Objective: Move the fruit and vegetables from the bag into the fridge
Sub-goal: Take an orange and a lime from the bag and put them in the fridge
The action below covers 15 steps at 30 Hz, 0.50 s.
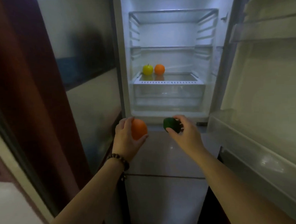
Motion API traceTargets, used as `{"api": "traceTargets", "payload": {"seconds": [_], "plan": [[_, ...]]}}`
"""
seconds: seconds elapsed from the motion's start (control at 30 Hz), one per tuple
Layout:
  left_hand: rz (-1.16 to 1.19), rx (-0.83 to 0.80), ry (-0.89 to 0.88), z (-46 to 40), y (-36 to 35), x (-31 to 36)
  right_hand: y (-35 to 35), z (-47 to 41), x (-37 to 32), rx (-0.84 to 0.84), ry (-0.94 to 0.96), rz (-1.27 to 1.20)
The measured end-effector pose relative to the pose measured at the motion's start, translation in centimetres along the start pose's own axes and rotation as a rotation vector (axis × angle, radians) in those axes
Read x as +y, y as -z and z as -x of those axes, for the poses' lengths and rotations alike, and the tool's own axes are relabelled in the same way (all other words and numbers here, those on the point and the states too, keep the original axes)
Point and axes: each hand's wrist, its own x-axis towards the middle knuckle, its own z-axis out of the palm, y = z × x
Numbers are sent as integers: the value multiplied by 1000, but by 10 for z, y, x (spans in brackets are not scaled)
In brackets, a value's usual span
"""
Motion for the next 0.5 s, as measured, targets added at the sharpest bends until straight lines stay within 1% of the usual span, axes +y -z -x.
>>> {"api": "traceTargets", "payload": {"seconds": [0.13, 0.3, 0.4, 0.5], "plan": [[27, -1, -24, -68, -21, -7, -21, -53, 20, 41, -6, 3], [78, 53, -162, -151, -52, -16, -52, -128, 48, 74, -6, 3], [102, 58, -215, -206, -71, -30, -70, -183, 62, 107, 2, 9], [109, 89, -215, -260, -87, -36, -83, -238, 69, 125, 18, 2]]}}
